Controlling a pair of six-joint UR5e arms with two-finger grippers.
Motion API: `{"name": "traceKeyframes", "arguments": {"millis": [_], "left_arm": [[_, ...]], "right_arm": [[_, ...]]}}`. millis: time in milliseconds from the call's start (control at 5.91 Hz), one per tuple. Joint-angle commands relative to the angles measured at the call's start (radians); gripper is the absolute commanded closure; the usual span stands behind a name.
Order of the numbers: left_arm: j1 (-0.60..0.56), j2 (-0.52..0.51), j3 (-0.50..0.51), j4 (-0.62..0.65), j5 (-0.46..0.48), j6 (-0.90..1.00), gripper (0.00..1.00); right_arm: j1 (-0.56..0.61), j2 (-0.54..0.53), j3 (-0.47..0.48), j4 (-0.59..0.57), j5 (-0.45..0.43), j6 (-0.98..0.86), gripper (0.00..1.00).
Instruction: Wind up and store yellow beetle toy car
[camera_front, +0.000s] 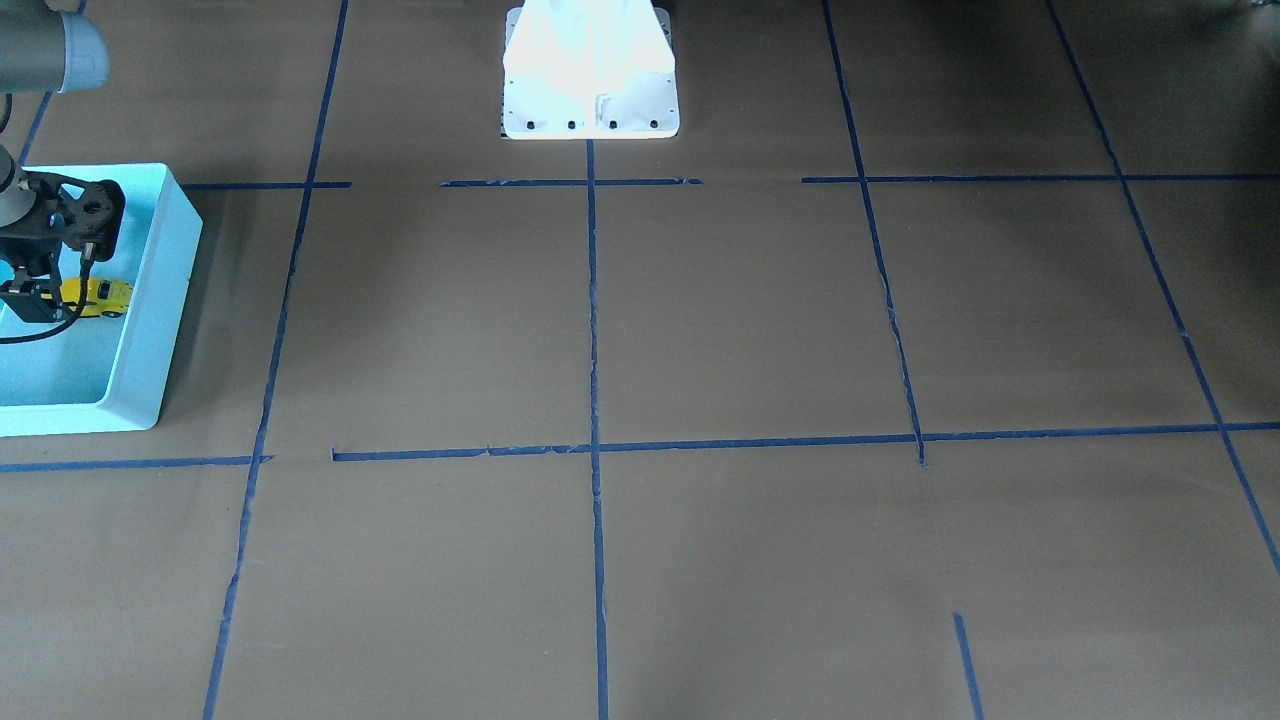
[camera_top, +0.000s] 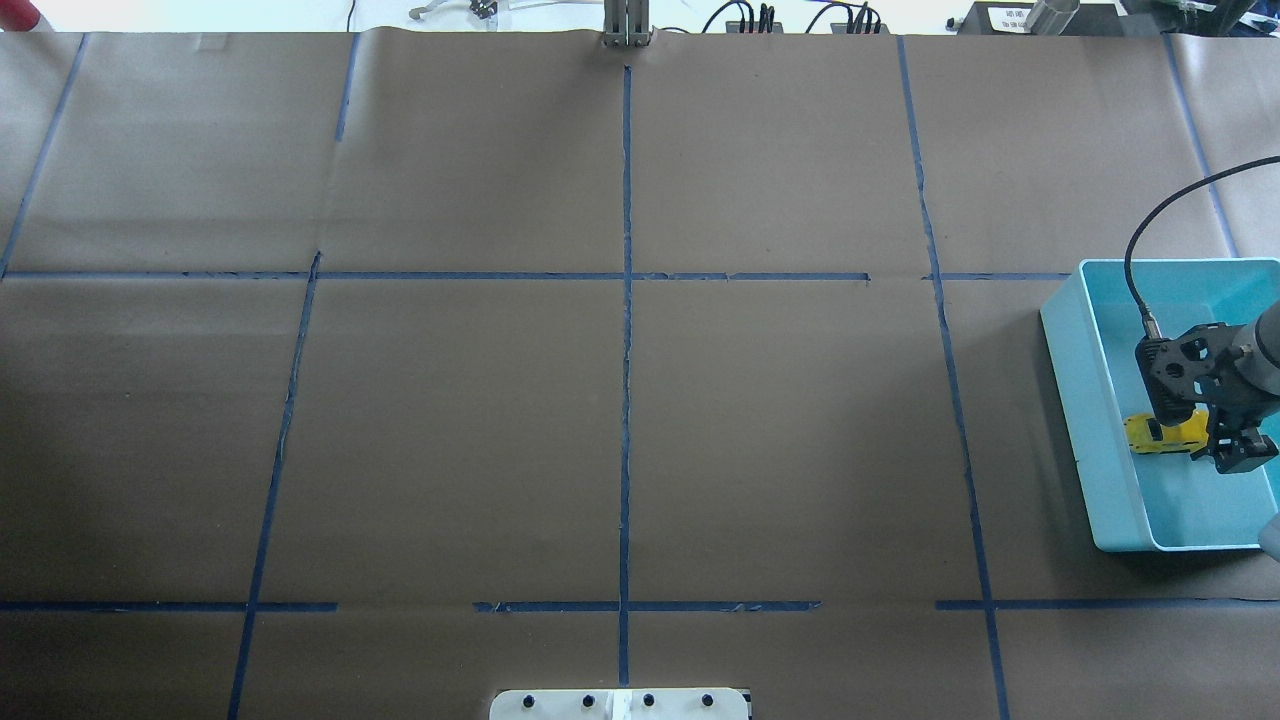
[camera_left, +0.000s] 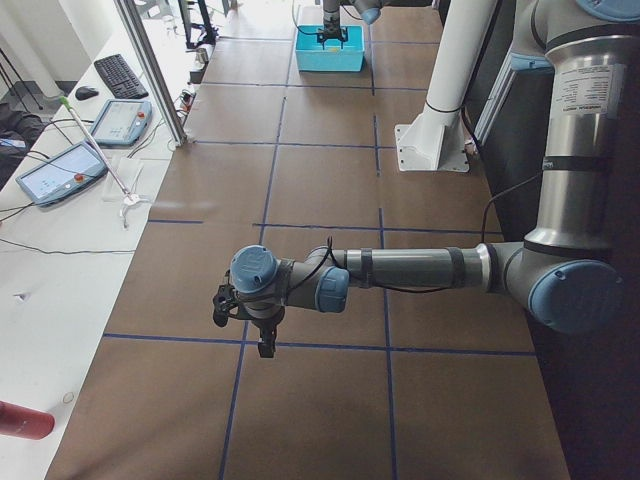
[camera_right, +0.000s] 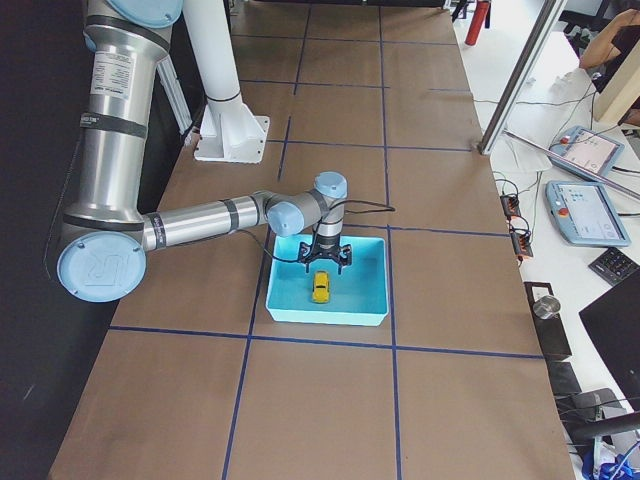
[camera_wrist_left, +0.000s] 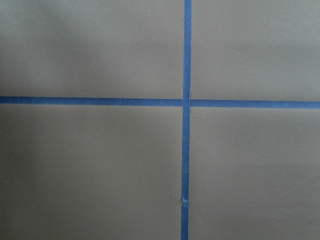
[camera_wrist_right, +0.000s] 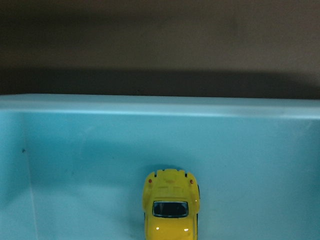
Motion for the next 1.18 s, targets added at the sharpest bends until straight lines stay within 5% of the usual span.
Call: {"name": "traceKeyframes", "arguments": {"millis": [0, 338, 1014], "left_arm": [[0.0, -0.001, 0.0, 0.0, 0.002, 0.0, 0.0], [0.0, -0.001, -0.001, 0.0, 0.0, 0.0, 0.0], [0.002, -0.001, -0.001, 0.0, 0.002, 0.0, 0.0]], "right_arm": [[0.128, -0.049, 0.116, -0.047, 0.082, 0.003, 0.0], [0.342, -0.038, 0.185, -0.342, 0.156, 0.05, 0.0], [0.662, -0.049, 0.038, -0.438, 0.285, 0.634, 0.0]]}}
